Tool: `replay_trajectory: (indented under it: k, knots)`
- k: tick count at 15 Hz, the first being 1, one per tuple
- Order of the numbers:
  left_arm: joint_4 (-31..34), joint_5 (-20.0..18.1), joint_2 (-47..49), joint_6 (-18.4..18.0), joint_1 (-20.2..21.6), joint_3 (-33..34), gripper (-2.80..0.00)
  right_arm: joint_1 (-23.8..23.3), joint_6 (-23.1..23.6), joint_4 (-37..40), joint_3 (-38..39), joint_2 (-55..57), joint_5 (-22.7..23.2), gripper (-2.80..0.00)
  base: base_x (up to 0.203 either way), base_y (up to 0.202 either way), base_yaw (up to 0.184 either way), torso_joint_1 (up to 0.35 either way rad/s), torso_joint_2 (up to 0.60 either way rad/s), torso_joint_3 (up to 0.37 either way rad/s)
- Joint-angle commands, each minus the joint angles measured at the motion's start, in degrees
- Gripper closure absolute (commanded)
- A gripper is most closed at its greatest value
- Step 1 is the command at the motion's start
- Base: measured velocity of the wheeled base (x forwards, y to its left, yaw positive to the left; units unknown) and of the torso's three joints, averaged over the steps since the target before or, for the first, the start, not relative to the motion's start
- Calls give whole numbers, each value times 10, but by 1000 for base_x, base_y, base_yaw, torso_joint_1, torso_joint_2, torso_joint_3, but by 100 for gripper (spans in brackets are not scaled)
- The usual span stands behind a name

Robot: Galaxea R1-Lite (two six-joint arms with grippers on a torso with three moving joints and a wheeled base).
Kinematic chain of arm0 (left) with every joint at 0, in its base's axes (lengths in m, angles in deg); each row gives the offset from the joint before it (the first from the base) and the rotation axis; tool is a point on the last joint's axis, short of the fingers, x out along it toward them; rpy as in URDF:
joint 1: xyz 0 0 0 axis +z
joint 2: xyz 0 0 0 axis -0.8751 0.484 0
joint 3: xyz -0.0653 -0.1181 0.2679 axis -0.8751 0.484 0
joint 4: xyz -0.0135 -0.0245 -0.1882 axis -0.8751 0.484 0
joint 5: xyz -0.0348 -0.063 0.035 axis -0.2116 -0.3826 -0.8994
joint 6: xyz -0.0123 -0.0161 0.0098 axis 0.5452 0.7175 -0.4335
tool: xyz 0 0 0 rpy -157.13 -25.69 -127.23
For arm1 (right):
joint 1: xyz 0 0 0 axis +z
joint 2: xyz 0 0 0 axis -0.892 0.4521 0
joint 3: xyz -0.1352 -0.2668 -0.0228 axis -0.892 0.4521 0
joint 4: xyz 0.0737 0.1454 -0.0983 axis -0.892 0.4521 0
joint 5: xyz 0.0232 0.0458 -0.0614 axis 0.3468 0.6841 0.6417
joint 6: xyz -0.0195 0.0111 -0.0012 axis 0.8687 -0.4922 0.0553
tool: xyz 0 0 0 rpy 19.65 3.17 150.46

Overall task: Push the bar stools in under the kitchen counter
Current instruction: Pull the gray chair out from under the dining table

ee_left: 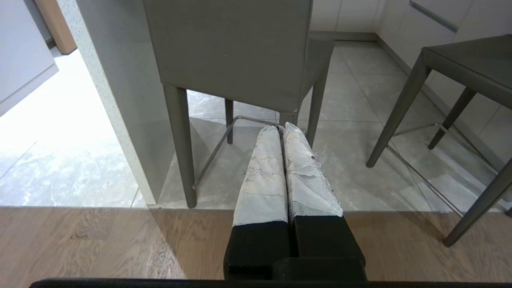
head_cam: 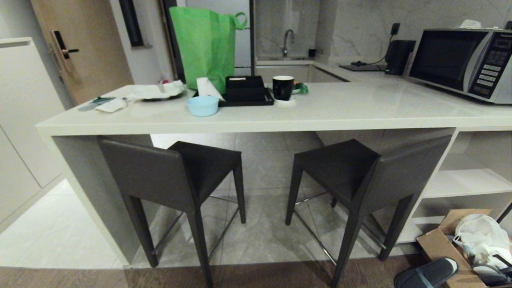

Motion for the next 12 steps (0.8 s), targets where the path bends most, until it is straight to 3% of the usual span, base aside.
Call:
replay_trajectory:
  k: [1,12]
  knots:
    - [0,0,-3,0,0,2,0,0,0,0,0,0,0,0,0,0,0,0,0,0]
    - [0,-1,-3,-1,0,2,0,0,0,0,0,0,0,0,0,0,0,0,0,0]
